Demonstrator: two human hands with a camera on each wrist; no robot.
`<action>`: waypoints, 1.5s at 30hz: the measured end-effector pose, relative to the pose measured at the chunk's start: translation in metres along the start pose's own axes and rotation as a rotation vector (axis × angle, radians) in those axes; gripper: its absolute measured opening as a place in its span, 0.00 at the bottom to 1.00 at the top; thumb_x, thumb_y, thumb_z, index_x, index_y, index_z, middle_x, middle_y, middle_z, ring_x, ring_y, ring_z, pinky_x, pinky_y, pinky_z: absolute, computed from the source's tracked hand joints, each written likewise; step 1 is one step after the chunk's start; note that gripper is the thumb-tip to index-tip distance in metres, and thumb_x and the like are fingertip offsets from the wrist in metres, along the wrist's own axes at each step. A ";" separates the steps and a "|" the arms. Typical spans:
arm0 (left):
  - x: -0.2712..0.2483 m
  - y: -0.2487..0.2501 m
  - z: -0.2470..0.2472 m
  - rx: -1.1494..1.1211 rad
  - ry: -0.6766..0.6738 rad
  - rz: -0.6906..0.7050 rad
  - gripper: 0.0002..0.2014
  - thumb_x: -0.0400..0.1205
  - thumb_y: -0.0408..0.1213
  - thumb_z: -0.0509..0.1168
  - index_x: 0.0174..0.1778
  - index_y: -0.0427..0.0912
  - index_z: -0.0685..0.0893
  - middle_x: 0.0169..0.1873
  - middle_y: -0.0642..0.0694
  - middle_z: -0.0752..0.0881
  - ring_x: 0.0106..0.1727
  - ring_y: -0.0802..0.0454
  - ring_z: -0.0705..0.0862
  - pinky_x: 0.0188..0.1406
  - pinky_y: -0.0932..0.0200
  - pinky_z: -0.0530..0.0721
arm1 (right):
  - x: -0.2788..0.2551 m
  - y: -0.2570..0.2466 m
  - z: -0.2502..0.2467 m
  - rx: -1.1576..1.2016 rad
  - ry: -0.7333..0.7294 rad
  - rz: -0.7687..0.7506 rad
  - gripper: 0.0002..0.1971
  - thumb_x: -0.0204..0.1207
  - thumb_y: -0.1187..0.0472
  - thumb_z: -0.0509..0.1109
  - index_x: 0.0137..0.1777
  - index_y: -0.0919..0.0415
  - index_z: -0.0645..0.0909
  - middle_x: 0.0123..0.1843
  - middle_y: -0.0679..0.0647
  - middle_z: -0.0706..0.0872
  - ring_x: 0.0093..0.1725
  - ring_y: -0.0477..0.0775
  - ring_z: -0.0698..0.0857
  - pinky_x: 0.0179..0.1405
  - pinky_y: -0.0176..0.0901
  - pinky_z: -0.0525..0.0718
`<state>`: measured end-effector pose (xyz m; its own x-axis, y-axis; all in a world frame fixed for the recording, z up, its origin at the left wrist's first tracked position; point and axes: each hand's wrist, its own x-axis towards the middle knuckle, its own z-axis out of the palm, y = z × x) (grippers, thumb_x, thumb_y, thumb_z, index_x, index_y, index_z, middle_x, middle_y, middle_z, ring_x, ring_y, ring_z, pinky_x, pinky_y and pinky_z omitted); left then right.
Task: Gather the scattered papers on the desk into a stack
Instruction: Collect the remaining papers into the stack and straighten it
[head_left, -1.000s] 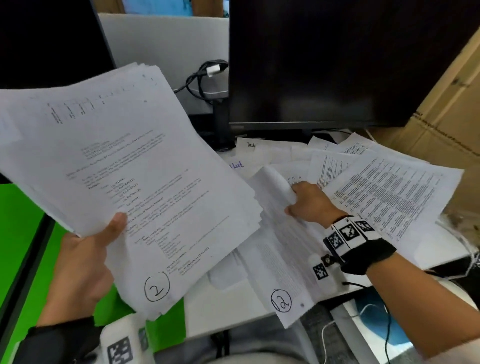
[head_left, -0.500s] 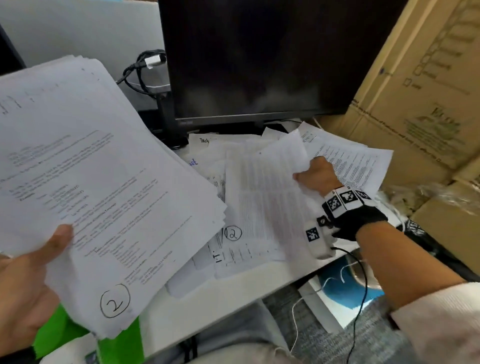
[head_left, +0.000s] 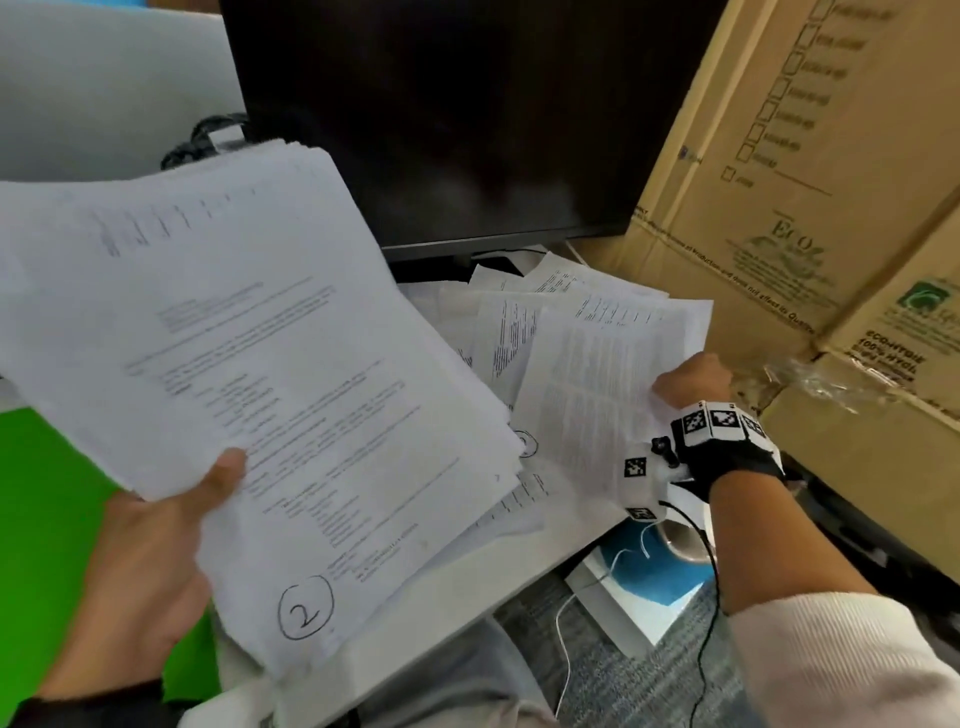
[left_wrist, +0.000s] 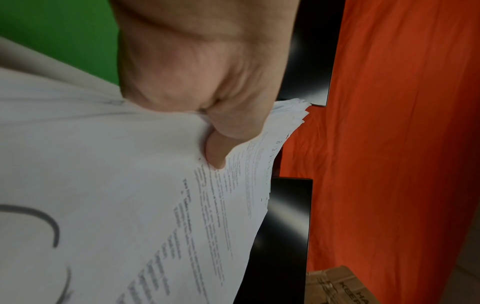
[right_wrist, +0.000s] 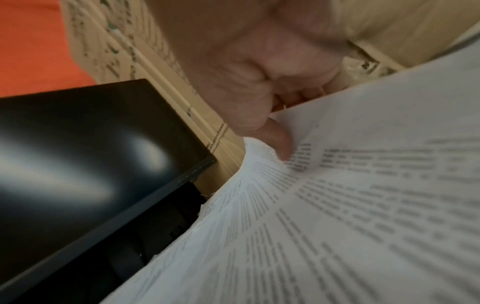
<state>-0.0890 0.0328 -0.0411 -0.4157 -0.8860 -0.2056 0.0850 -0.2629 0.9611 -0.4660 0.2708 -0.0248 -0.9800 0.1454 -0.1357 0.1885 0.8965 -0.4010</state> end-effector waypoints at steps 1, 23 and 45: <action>0.000 -0.001 0.004 -0.037 -0.006 -0.033 0.14 0.79 0.33 0.70 0.61 0.36 0.85 0.50 0.51 0.92 0.52 0.51 0.91 0.45 0.55 0.90 | 0.000 0.001 -0.001 0.044 0.033 -0.006 0.18 0.75 0.71 0.68 0.65 0.75 0.75 0.63 0.71 0.82 0.61 0.70 0.83 0.56 0.56 0.83; 0.013 -0.011 -0.032 -0.056 0.068 -0.075 0.28 0.67 0.42 0.76 0.64 0.40 0.84 0.56 0.44 0.91 0.58 0.40 0.89 0.68 0.34 0.78 | -0.008 -0.034 -0.006 0.509 -0.462 -0.114 0.12 0.81 0.55 0.68 0.44 0.65 0.77 0.38 0.59 0.81 0.37 0.55 0.81 0.42 0.48 0.81; 0.009 -0.008 -0.052 -0.063 0.110 -0.148 0.33 0.69 0.42 0.78 0.70 0.41 0.78 0.58 0.42 0.90 0.59 0.41 0.88 0.60 0.39 0.83 | 0.001 -0.049 -0.002 0.456 -0.074 -0.388 0.08 0.73 0.72 0.73 0.49 0.63 0.79 0.39 0.56 0.82 0.35 0.55 0.82 0.29 0.38 0.78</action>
<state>-0.0466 0.0069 -0.0602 -0.3263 -0.8714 -0.3664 0.0882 -0.4140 0.9060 -0.4769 0.2275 -0.0034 -0.9788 -0.2005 0.0420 -0.1576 0.6058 -0.7798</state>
